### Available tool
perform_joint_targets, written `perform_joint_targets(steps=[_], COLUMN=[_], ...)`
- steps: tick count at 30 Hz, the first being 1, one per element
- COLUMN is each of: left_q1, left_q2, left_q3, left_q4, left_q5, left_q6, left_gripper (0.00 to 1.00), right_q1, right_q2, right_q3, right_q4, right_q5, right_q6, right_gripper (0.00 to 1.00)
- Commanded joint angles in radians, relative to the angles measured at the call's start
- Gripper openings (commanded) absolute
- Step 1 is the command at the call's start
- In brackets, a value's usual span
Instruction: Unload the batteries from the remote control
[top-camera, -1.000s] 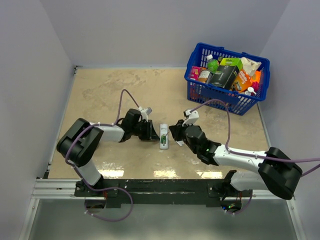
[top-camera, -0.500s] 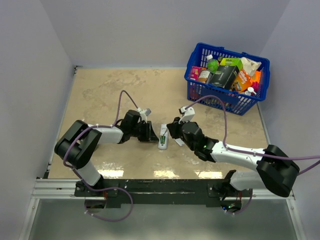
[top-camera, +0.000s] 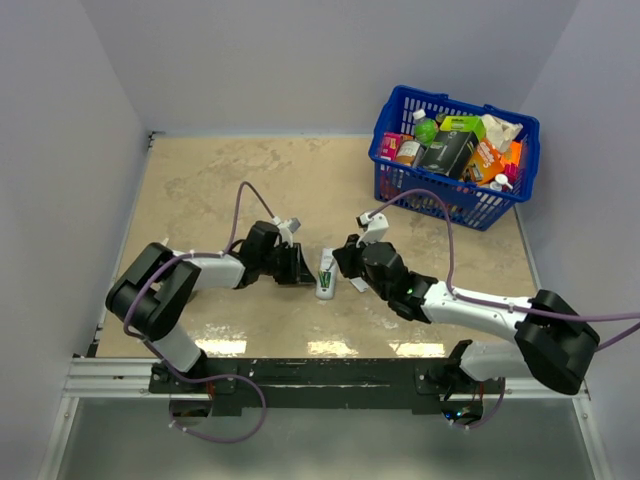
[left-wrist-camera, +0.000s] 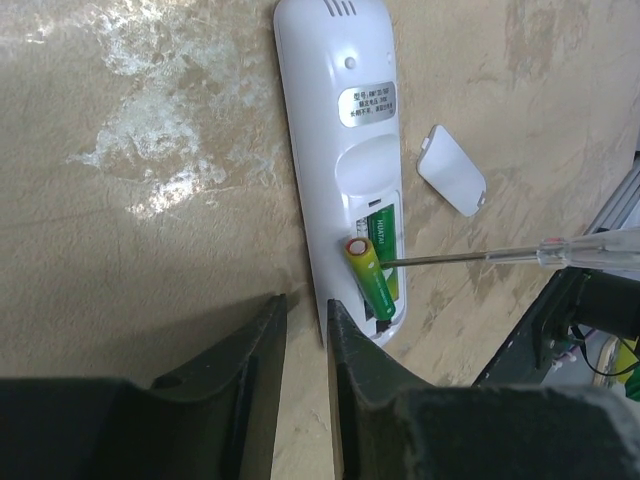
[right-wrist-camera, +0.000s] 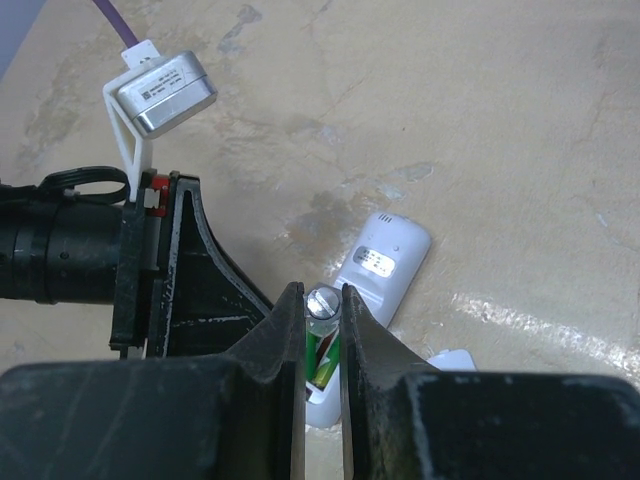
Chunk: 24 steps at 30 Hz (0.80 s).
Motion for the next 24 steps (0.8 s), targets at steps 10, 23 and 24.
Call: perform_joint_targets(steps=[10, 23, 24], left_q1=[-0.002, -0.002, -0.004], left_q2=[-0.019, -0.081, -0.087], left_q3=[-0.039, -0.053, -0.054], left_q4=[-0.091, -0.125, -0.125], left_q5=[-0.071, -0.119, -0.114], left_q6=[0.047, 0.043, 0.043], left_gripper=[0.29, 0.30, 0.30], right_q1=[0.000, 0.000, 0.000], right_q2=[-0.059, -0.057, -0.064], right_q3=[0.045, 0.032, 0.028], right_q4=[-0.034, -0.065, -0.066], right_q5=[-0.044, -0.004, 0.001], right_q6=[0.054, 0.031, 0.026], right_gripper=[0.00, 0.00, 0.00])
